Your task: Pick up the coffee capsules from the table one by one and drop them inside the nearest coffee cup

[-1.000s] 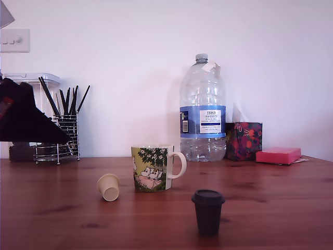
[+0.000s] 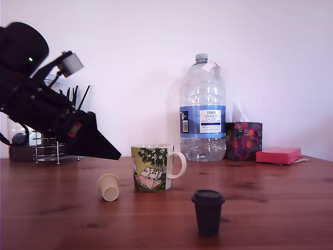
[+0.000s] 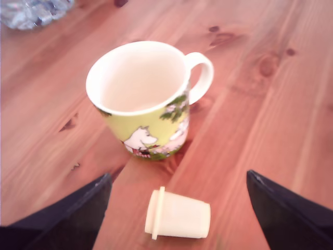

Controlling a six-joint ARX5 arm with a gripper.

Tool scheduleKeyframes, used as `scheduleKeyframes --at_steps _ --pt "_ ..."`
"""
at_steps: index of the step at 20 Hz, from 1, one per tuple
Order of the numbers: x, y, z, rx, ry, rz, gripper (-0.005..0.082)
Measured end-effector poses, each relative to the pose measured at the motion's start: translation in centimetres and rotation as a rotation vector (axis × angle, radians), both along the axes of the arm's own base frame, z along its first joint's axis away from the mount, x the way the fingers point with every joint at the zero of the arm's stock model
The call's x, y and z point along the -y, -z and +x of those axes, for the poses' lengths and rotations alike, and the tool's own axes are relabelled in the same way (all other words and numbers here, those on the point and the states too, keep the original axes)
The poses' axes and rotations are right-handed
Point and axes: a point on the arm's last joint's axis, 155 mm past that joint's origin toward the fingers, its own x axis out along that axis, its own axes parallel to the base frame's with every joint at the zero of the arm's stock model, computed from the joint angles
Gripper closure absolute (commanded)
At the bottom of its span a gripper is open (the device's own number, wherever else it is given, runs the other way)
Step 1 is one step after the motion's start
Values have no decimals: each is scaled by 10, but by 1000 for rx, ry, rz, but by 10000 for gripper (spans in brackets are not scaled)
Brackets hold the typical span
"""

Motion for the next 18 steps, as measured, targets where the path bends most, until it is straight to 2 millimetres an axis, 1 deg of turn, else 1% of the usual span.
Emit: scheduleKeyframes --at_steps 3,5,11,18 --pt "5 10 12 -37 20 28 13" --pt "6 20 14 -54 36 53 13" --pt "2 54 8 -124 51 107 13" --pt "-2 57 12 -88 53 147 14"
